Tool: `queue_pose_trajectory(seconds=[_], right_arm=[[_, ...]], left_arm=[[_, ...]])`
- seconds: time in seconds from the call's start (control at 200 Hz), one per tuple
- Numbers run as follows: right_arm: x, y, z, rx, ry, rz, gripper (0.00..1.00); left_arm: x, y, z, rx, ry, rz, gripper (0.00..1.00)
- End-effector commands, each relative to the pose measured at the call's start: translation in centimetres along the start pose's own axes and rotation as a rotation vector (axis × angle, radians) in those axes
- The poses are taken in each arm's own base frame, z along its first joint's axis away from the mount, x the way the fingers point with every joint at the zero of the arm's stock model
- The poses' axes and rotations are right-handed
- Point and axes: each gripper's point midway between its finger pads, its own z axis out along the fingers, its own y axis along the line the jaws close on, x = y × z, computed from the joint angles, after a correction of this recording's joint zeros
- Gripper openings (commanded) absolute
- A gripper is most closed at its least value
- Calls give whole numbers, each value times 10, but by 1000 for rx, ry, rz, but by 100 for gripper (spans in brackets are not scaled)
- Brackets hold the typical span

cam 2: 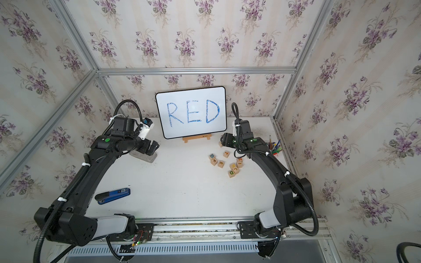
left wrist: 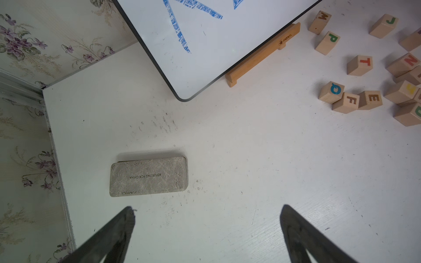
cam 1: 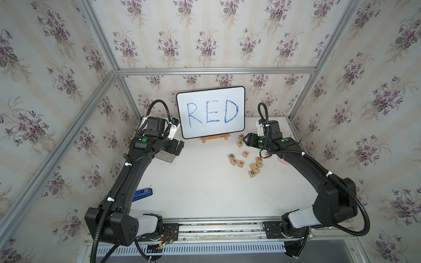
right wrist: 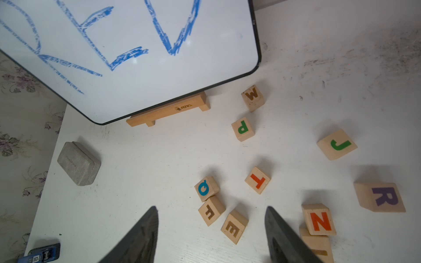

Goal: Assemble the uppercase word "red" with letter blocks
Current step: Pick up the letter block from the center of the board.

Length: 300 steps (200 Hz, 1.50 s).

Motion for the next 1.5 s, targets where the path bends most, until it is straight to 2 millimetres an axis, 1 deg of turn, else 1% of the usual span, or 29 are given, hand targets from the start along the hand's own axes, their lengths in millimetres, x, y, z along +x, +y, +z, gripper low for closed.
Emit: queue_pose_trajectory(seconds=[0.0, 0.095, 0.29, 0.37, 0.465, 0.615, 0.725, 0.805, 0.949, 1.099, 1.324, 1.494], right_arm=[[10, -20, 15, 43, 74, 82, 68], [17, -40, 22, 134, 87, 84, 67], [24, -78, 22, 225, 98, 152, 65], [23, -94, 20, 276, 109, 152, 64], [20, -107, 20, 316, 128, 144, 64], [19, -118, 29, 362, 186, 110, 63], [16, -123, 37, 380, 200, 90, 63], [12, -132, 40, 411, 204, 72, 63], [8, -144, 45, 436, 216, 68, 61], [6, -158, 50, 484, 234, 46, 60], [10, -169, 57, 522, 268, 10, 60], [10, -176, 60, 543, 267, 25, 60]], left_arm=[[0, -6, 0, 33, 1, 29, 99], [0, -10, 0, 46, -2, 40, 99], [-4, -19, 2, 55, -2, 123, 99], [-8, -24, 3, 62, -5, 149, 99], [-11, -30, 4, 80, -8, 171, 99], [-10, -41, 11, 115, 3, 194, 99], [-4, -48, 15, 133, 20, 209, 99], [1, -51, 18, 141, 31, 213, 99], [8, -52, 20, 134, 49, 211, 99], [10, -52, 19, 134, 51, 204, 99], [5, -54, 17, 145, 36, 195, 99], [3, -55, 17, 151, 33, 192, 99]])
